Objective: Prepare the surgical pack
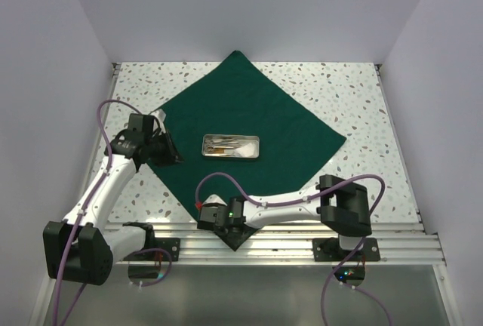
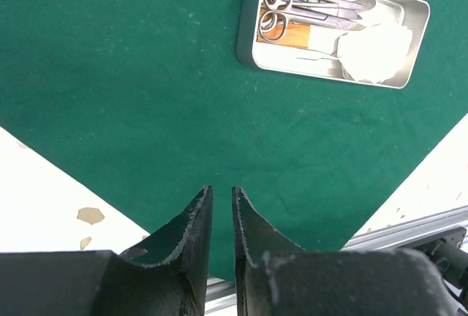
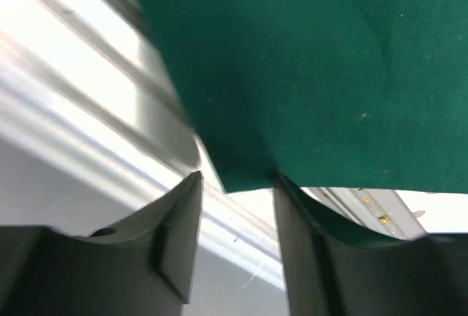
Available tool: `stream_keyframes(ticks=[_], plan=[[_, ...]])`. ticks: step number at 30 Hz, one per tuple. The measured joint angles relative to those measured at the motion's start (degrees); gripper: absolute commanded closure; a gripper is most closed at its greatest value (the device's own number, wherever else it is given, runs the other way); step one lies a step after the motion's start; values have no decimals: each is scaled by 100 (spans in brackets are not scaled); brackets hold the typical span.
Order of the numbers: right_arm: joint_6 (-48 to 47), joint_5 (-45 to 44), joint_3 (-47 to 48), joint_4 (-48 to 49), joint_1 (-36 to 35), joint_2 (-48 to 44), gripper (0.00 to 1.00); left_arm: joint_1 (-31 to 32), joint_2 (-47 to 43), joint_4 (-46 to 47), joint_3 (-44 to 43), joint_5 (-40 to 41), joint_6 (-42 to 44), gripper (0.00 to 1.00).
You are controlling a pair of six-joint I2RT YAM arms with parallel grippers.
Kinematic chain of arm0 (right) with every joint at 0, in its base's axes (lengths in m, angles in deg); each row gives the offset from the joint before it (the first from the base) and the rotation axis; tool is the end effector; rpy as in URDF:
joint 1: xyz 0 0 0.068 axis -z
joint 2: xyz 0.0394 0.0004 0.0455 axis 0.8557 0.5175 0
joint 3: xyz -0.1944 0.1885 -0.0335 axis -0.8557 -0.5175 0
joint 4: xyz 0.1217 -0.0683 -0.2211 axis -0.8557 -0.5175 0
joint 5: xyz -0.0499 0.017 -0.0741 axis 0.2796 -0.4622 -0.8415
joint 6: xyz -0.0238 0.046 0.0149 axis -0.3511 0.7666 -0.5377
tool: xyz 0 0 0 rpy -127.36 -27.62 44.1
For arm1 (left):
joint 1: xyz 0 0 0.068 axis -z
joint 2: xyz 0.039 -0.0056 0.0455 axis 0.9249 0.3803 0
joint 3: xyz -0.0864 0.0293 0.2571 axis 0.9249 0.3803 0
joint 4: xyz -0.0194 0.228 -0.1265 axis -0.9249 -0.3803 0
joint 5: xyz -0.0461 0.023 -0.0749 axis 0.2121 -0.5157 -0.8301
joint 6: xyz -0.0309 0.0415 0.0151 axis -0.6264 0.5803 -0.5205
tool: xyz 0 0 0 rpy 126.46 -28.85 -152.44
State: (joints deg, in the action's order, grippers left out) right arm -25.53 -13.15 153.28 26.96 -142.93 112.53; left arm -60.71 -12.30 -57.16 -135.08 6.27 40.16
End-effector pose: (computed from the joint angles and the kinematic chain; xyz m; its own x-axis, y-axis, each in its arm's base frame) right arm 0.0402 0.3433 0.1725 -0.6424 -0.7333 -0.2228 -0.7515 0.6597 -0.0047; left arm 0.2168 -0.0355 0.2511 -0.8442 -0.3692 -0.3886 -0.1720 0.8732 -0.4560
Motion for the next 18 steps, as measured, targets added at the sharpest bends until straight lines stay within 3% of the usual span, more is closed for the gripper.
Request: stream_keyframes(ticks=[2, 10, 18], plan=[[0, -87, 17, -59, 0, 133, 58, 0, 0, -4, 0, 0, 0, 79], [83, -649, 63, -223, 0, 236, 98, -2, 0, -87, 0, 20, 2, 79], [52, -1283, 306, -586, 254, -151, 100, -4, 2, -334, -197, 92, 4, 78]])
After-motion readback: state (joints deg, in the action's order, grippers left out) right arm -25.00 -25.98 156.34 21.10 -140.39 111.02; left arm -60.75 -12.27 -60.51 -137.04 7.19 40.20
